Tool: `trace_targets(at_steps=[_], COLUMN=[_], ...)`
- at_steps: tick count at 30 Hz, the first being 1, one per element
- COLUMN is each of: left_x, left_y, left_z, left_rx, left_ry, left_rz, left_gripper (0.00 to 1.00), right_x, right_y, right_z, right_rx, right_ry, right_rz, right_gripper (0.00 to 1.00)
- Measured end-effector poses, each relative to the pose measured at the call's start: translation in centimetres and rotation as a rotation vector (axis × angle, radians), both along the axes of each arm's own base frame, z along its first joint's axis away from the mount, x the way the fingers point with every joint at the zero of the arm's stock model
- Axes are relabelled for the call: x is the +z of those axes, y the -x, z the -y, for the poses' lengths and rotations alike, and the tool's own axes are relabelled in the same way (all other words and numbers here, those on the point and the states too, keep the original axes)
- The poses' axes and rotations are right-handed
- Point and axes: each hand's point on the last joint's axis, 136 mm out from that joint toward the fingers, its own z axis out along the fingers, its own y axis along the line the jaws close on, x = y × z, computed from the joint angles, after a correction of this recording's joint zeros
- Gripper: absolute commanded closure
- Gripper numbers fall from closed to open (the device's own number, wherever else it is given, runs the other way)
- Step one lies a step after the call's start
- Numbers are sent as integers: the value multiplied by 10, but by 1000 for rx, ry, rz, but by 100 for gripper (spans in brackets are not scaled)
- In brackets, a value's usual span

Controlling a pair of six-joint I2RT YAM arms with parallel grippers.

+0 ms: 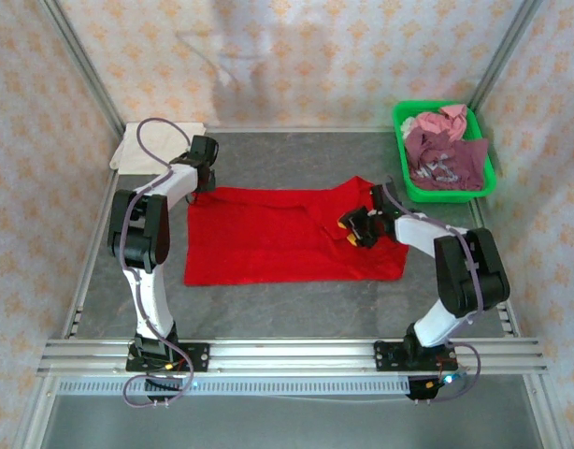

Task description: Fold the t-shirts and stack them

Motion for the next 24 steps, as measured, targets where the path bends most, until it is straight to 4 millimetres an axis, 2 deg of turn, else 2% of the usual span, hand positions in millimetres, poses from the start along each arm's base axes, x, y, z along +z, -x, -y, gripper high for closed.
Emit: trace_targets(at_steps=[3, 10, 17, 20, 24], left_x=[1, 2, 3, 4, 6], left_y=[0, -1, -2, -4, -6], left_z=[-1, -2, -2, -2, -2], left_rx=[5, 7, 8, 8, 7], left_ry=[-8, -10, -9, -9, -8], left_rz=[3, 6, 13, 21, 28], left_gripper=[100, 100, 100, 100, 100], right_x=[0, -11, 0, 22, 62], right_y=[-9, -19, -25, -36, -57], right_z=[-5, -4, 0, 0, -4], right_rx=[-25, -76, -92, -89, -82], right_ry=[-22, -35, -14, -4, -15], right_rz=[31, 44, 79, 130, 229], right_gripper=[65, 99, 100, 100, 100])
